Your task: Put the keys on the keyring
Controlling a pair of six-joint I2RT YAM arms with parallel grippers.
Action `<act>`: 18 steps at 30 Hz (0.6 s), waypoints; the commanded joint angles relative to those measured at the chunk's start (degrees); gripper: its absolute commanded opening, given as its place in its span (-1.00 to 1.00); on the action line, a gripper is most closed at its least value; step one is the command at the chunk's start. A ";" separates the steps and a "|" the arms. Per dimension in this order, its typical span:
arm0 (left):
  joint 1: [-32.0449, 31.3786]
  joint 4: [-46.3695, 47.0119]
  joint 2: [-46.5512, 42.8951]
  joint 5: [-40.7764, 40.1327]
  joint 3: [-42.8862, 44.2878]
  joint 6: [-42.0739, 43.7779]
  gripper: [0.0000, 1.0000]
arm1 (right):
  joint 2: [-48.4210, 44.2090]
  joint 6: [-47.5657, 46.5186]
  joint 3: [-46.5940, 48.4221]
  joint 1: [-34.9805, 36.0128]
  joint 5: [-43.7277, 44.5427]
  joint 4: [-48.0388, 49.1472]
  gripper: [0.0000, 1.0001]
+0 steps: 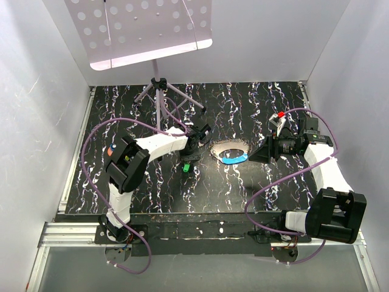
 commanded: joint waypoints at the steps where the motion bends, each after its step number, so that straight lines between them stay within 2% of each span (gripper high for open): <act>1: -0.48 -1.36 -0.49 -3.06 2.27 -1.44 -0.39 | -1.34 -0.98 2.68 -0.18 -1.71 -1.05 0.36; 7: -0.57 -1.72 0.74 -2.71 2.80 -1.36 -0.48 | -1.34 -0.98 2.77 -0.09 -1.62 -1.05 0.36; 18: -0.75 -1.89 2.06 -2.27 3.59 -1.00 -0.49 | -1.52 -1.16 2.77 -0.09 -1.89 -1.31 0.36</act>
